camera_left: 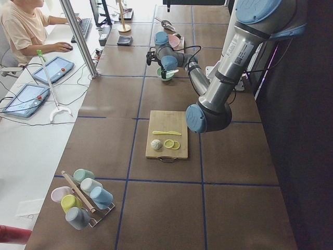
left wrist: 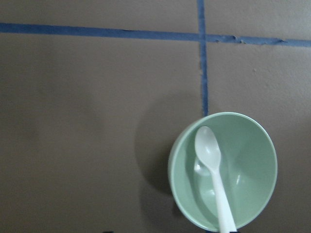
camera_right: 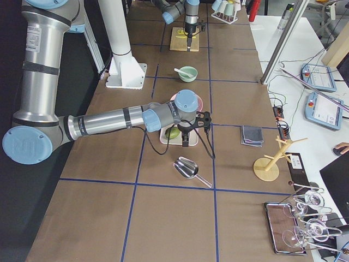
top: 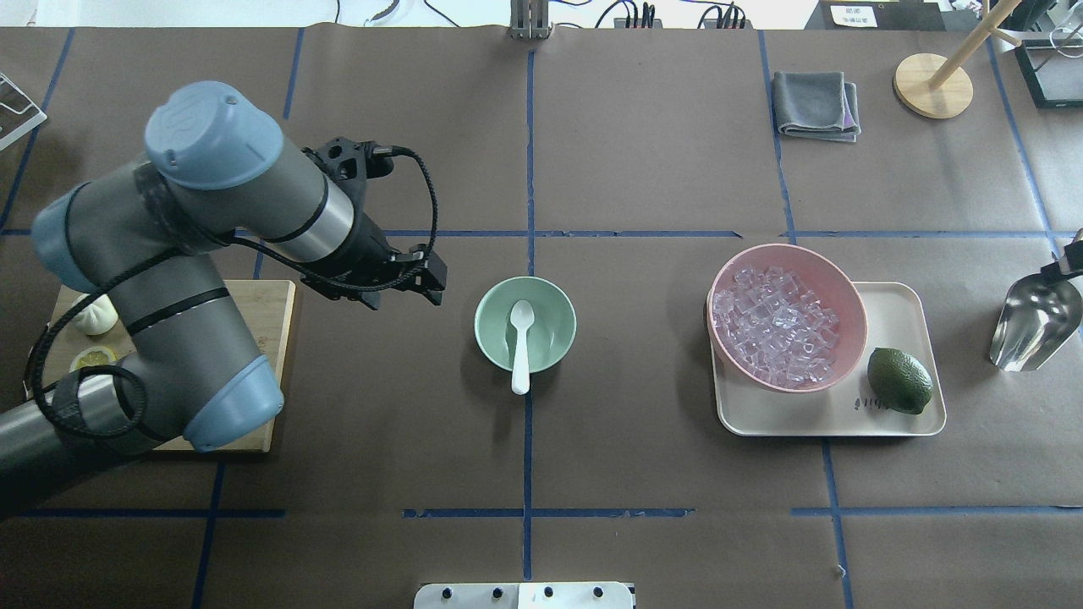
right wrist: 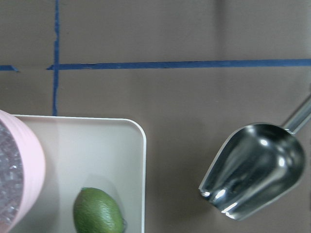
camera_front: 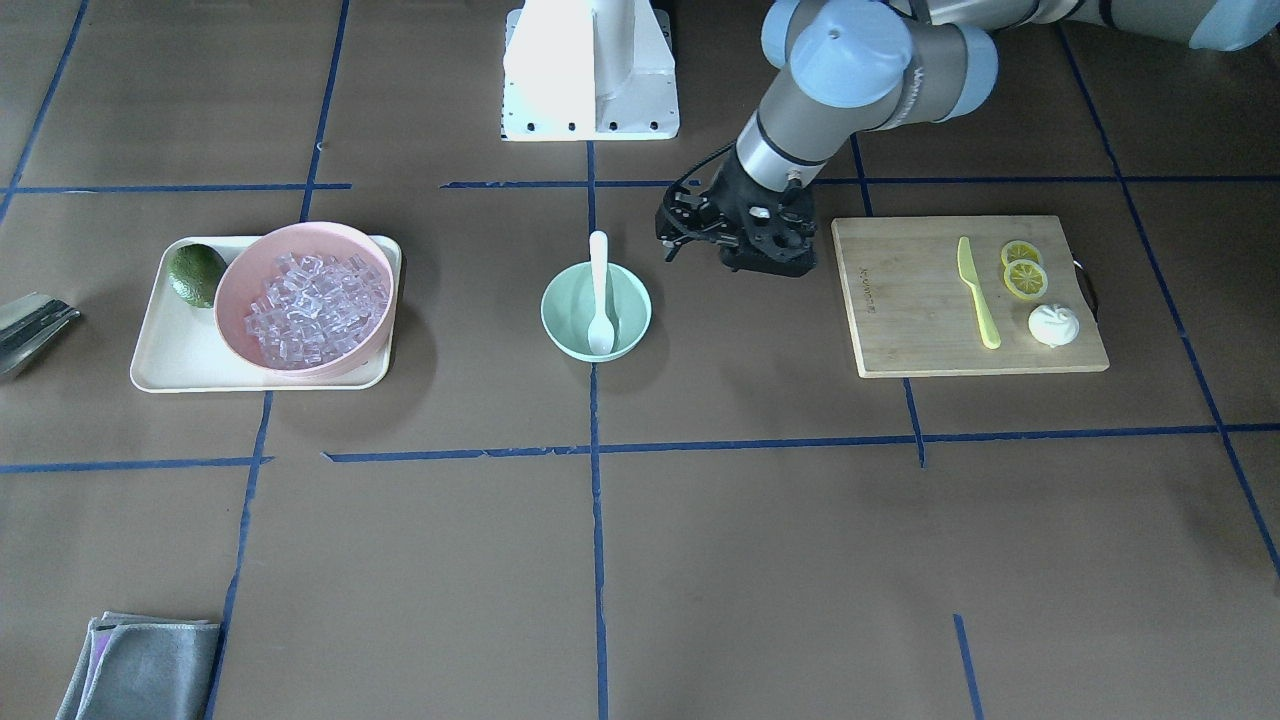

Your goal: Put spoon and ice into bowl

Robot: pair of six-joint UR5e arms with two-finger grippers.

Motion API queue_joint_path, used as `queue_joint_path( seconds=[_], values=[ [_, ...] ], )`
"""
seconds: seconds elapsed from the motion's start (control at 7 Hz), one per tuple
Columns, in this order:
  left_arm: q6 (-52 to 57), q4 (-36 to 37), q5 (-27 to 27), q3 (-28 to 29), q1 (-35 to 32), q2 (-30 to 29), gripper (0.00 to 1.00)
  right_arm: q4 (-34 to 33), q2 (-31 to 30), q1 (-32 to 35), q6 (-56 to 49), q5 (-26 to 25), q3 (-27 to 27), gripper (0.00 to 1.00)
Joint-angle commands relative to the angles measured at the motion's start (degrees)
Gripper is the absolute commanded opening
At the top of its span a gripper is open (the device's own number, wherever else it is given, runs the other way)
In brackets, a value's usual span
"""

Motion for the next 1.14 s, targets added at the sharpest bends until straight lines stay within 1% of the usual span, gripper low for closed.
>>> queue_joint_path(
  seconds=[0.0, 0.14, 0.29, 0.43, 0.57, 0.71, 0.86, 1.0],
  values=[
    [10.26, -0.01, -2.55, -7.75, -4.40, 11.84, 0.84, 3.85, 5.55, -13.48, 20.60, -8.14, 3.14, 0.99],
    [15.10, -0.19, -5.01, -11.26, -7.29, 18.60, 0.84, 3.58, 8.09, -18.15, 25.20, -12.63, 3.24, 0.99],
    [22.46, -0.27, -7.56, -12.08, -11.15, 23.28, 0.84, 3.41, 10.90, -20.64, 29.43, -14.24, 2.98, 0.99],
    [27.67, -0.28, -8.45, -12.09, -13.45, 26.02, 0.86, 1.84, 12.85, -24.66, 32.86, -17.91, 2.72, 0.99],
    [28.50, -0.28, -8.38, -12.00, -13.65, 26.66, 0.89, -5.40, 17.13, -26.79, 33.33, -21.43, 2.54, 0.99],
    [28.51, -0.28, -8.38, -12.09, -13.56, 26.67, 0.90, -14.26, 22.65, -27.60, 33.42, -22.07, 1.84, 0.99],
    [28.51, -0.28, -8.38, -12.09, -13.65, 26.75, 0.90, -15.48, 23.49, -29.35, 33.42, -24.51, 1.05, 0.99],
    [28.51, -0.28, -8.38, -12.00, -13.56, 26.67, 0.91, -15.40, 23.76, -31.19, 33.42, -27.32, -0.96, 0.98]
  ],
)
